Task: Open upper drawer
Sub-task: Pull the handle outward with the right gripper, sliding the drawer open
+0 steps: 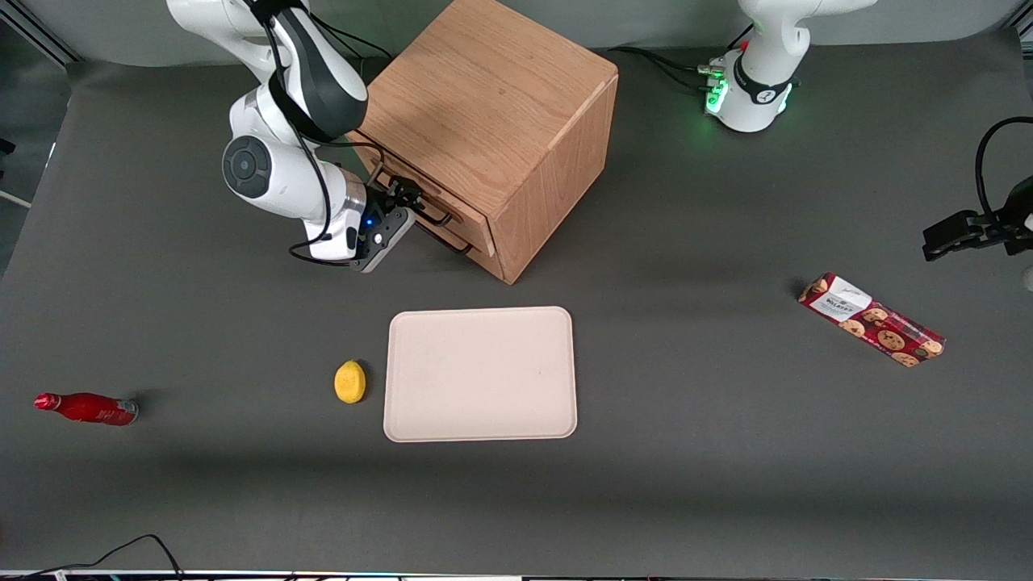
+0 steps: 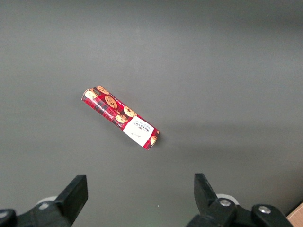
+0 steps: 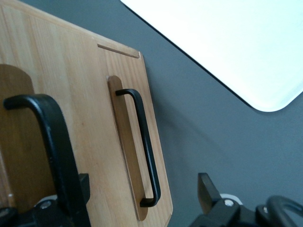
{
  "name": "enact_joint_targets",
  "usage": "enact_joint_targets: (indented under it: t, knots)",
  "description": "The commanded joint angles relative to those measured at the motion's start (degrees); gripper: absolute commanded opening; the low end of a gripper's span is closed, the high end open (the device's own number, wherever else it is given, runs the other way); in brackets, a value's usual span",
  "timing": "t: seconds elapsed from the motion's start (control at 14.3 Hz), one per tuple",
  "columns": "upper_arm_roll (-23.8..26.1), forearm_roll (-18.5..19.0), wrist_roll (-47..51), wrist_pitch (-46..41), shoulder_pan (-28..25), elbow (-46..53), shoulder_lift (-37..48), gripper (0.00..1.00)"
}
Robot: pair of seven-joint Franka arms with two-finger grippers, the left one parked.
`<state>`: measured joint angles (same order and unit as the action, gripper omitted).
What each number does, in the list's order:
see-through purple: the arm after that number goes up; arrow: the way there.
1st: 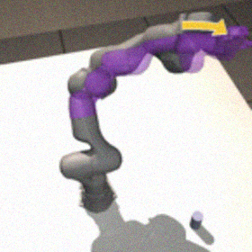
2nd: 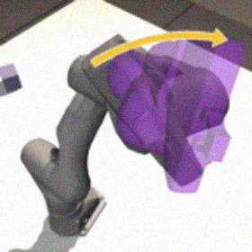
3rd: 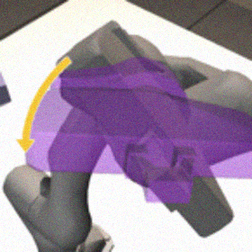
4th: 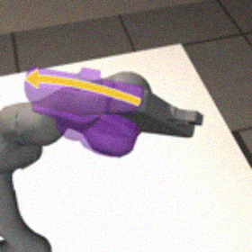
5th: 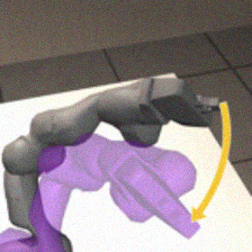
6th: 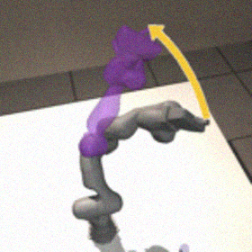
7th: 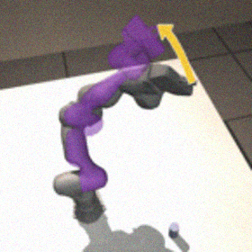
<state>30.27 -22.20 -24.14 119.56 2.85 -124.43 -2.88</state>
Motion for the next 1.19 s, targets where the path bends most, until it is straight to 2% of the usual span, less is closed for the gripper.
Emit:
enact_joint_targets:
  t: [0.0, 1.12]
  knots:
    - [-0.7, 1.0, 0.3, 0.8, 0.1, 1.1, -1.6, 1.0]
    - [-6.5, 7.7, 0.0, 0.5, 0.8, 6.2, -5.0, 1.0]
